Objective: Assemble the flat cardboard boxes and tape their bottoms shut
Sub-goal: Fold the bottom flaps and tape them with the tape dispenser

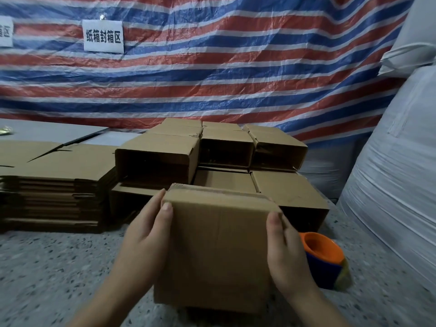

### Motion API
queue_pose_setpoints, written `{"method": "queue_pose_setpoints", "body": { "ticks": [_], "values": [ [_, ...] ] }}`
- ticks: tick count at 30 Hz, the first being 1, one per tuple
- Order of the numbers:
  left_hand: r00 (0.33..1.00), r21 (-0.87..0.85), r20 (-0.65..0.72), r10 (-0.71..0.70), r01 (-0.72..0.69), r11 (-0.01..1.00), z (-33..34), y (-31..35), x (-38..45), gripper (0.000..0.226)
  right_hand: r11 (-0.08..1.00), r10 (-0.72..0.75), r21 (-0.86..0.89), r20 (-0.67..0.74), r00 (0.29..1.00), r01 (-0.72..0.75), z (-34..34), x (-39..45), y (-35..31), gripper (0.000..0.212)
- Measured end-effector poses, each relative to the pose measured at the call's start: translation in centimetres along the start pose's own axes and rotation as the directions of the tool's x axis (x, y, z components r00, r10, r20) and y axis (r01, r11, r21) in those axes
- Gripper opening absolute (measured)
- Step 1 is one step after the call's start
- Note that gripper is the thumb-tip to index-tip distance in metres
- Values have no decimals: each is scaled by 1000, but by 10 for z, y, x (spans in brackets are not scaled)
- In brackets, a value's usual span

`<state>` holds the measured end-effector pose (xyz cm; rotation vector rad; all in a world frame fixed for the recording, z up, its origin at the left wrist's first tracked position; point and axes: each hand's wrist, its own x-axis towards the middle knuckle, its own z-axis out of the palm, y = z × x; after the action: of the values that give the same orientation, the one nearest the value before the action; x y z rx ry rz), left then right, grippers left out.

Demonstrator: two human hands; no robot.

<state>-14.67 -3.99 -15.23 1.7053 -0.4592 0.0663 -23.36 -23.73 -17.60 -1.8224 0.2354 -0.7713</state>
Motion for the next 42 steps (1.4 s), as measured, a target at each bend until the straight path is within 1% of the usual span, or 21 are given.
{"method": "queue_pose_setpoints", "body": {
  "ticks": [1, 3, 4, 6, 8, 10, 14, 18, 20, 22, 24, 26, 27, 29, 31, 32, 34, 36, 39, 40, 42],
  "values": [
    [999, 29, 21, -37, 36, 999, -4, 5, 6, 48, 996, 35, -81, -4, 999, -36, -4, 7, -10, 96],
    [989, 132, 33, -143, 138, 982, -9, 15, 19, 20, 944, 224, -257, 37, 974, -208, -12, 25, -23, 94],
    [981, 190, 32, -190, 181, 965, -10, 16, 26, 22, 897, 328, -332, 59, 943, -292, -14, 34, -24, 88],
    [956, 277, 44, -290, 267, 923, -11, 12, 39, 34, 798, 468, -478, 108, 877, -367, -11, 50, -19, 80],
    [916, 306, 50, -398, 365, 879, -7, 1, 46, 43, 703, 552, -599, 120, 825, -384, -1, 59, -9, 77],
    [874, 321, 45, -483, 445, 836, -3, -11, 50, 51, 661, 598, -632, 116, 793, -406, 8, 64, 5, 75],
    [869, 339, 28, -494, 457, 823, -1, -20, 55, 54, 656, 611, -605, 76, 788, -451, 10, 65, 18, 79],
    [878, 268, 16, -478, 457, 848, -7, -22, 54, 57, 701, 444, -613, -27, 896, -365, 3, 56, 15, 74],
    [876, 196, 46, -479, 463, 865, -19, -26, 47, 58, 779, 374, -532, -33, 927, -333, -5, 42, 21, 74],
    [884, 130, 63, -463, 453, 882, -30, -31, 32, 53, 867, 383, -342, -9, 924, -363, -12, 25, 29, 61],
    [907, 107, 44, -419, 413, 904, -34, -36, 16, 38, 864, 486, -166, 32, 873, -475, -14, 7, 32, 41],
    [923, 75, 42, -384, 380, 922, -32, -38, -1, 24, 792, 609, -10, 67, 790, -610, -5, -9, 31, 36],
    [932, 63, 46, -359, 356, 932, -29, -38, -9, 24, 761, 641, 60, 85, 763, -646, 0, -15, 30, 38],
    [957, 49, 42, -288, 286, 957, -22, -32, -22, 42, 724, 662, 158, 119, 740, -672, 9, -23, 23, 33],
    [979, 25, 50, -197, 196, 980, -17, -18, -30, 49, 760, 618, 203, 70, 783, -618, 9, -27, 9, 17],
    [990, 21, 62, -129, 128, 992, -16, -9, -32, 48, 794, 572, 220, 50, 819, -567, 6, -26, 1, 15],
    [994, 82, 101, 34, -42, 996, -14, 14, -29, 49, 853, 458, 267, 32, 888, -449, -5, -18, -24, 19],
    [968, 213, 177, 178, -214, 953, -9, 36, -12, 70, 882, 362, 316, 19, 932, -349, -18, 2, -48, 22],
    [924, 383, 317, 214, -331, 862, 0, 68, 35, 106, 891, 337, 342, -57, 940, -299, -34, 51, -80, 20],
    [914, 438, 339, 223, -363, 823, 4, 74, 54, 111, 888, 351, 340, -71, 934, -308, -37, 69, -85, 19],
    [897, 550, 376, 232, -417, 723, 13, 78, 89, 109, 881, 381, 327, -60, 922, -343, -37, 103, -86, 17]
  ]
}}
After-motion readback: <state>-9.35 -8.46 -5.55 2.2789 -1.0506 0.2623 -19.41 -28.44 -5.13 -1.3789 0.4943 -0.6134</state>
